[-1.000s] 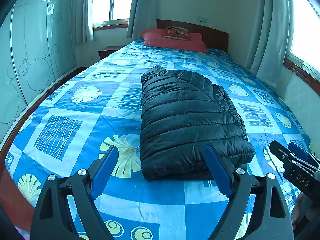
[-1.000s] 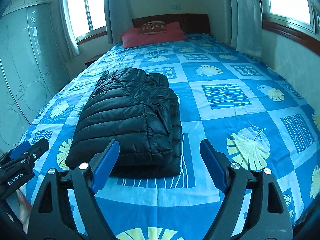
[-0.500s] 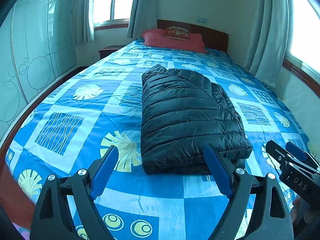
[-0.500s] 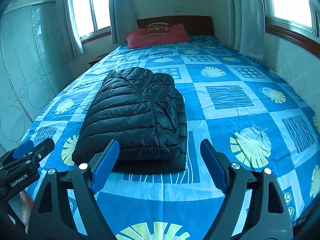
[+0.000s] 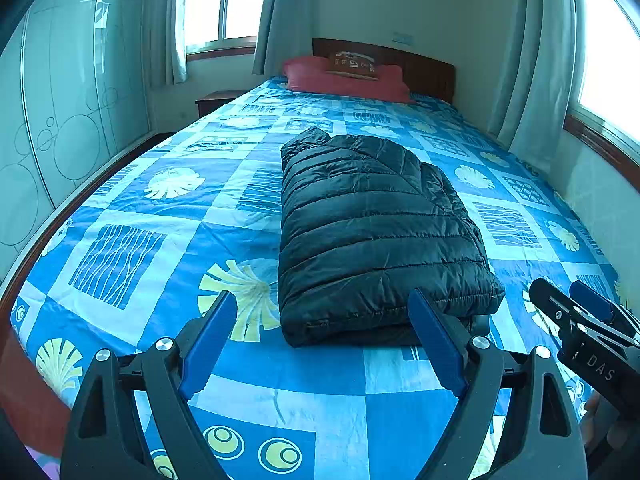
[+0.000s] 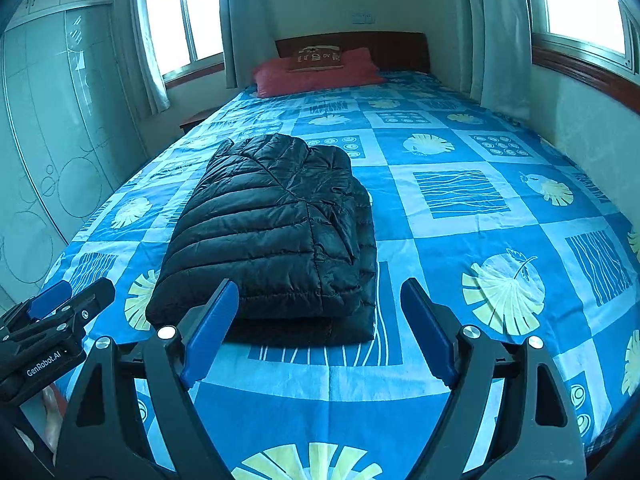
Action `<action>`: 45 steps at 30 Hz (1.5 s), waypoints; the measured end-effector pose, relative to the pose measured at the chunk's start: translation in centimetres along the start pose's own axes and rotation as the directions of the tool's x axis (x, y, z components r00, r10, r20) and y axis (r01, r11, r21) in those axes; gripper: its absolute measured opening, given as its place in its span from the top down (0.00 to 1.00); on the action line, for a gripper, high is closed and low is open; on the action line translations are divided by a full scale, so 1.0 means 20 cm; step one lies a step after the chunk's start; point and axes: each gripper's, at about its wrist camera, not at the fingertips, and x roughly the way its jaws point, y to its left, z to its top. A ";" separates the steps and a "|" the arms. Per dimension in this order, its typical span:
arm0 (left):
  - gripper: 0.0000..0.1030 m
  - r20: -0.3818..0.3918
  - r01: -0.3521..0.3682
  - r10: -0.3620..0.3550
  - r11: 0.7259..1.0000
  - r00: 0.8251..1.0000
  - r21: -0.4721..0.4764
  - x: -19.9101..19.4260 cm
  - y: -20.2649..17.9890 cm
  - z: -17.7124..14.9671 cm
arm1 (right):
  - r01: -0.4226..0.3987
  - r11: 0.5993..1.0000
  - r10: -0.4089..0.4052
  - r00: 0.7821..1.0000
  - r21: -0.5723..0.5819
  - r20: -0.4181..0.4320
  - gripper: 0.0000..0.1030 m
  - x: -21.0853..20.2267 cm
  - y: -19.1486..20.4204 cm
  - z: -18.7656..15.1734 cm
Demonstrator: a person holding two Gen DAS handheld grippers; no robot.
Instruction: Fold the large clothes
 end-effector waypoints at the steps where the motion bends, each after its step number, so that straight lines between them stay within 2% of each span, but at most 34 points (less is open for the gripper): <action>1: 0.16 0.000 0.000 0.000 1.000 1.000 0.000 0.00 0.00 0.00 | 0.000 1.000 0.000 1.000 0.000 -0.001 0.19 0.00 0.00 0.00; 33: 0.16 -0.004 0.005 -0.005 1.000 1.000 -0.001 0.00 0.00 -0.01 | -0.004 1.000 0.004 1.000 -0.004 -0.004 0.19 0.01 0.03 0.00; 45: 0.16 0.050 -0.009 0.008 1.000 0.999 0.020 -0.04 -0.03 0.03 | -0.006 1.000 0.006 1.000 -0.005 -0.002 0.19 0.00 0.03 -0.01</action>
